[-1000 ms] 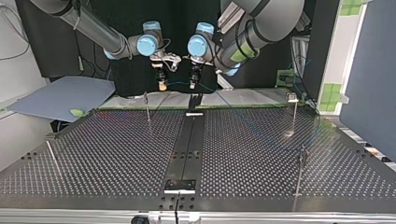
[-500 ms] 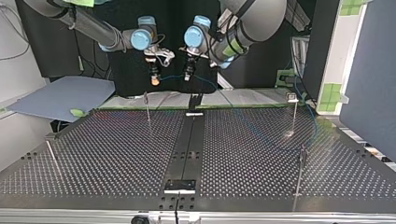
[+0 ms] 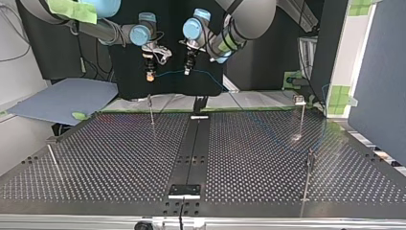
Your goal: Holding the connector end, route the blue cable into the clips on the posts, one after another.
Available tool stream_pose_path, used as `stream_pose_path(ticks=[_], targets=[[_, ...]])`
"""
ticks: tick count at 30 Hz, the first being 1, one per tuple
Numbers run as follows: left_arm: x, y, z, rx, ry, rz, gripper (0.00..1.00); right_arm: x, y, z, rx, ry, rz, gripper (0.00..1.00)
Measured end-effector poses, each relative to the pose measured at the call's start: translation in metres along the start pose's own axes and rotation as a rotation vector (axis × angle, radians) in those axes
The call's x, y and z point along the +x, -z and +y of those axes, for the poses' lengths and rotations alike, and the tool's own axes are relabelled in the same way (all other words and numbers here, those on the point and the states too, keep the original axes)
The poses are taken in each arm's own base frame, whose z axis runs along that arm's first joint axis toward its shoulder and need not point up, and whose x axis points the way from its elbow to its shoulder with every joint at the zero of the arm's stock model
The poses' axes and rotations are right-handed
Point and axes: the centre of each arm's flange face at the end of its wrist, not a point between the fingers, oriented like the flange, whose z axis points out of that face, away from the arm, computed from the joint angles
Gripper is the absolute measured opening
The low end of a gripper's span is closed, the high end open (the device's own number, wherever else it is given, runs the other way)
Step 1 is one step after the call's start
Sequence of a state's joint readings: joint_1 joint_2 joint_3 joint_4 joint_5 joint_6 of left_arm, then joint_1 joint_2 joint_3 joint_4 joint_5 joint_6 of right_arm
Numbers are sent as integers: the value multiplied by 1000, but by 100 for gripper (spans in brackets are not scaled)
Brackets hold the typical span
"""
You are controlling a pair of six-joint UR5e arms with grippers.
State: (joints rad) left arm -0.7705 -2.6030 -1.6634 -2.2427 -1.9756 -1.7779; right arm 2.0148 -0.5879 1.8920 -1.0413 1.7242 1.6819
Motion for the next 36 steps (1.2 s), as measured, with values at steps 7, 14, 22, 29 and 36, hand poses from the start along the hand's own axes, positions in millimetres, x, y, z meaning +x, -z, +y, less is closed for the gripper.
stream_pose_path(ticks=[7, 14, 22, 29, 36], targets=[[-10, -1, -35, 0, -5, -37, 2, 7, -11, 23, -24, 10, 21, 0], [-26, -13, -52, -32, 17, -88, 2, 12, -22, 50, -30, 9, 24, 0], [-41, -27, -64, -46, 38, -124, 2, 19, -32, 77, -21, -10, 45, 0], [-30, -38, -65, -59, 25, -104, 2, 23, -37, 86, 21, -11, 53, 0], [-13, -50, -68, -63, 19, -90, 2, 25, -39, 94, 58, 1, 46, 0]])
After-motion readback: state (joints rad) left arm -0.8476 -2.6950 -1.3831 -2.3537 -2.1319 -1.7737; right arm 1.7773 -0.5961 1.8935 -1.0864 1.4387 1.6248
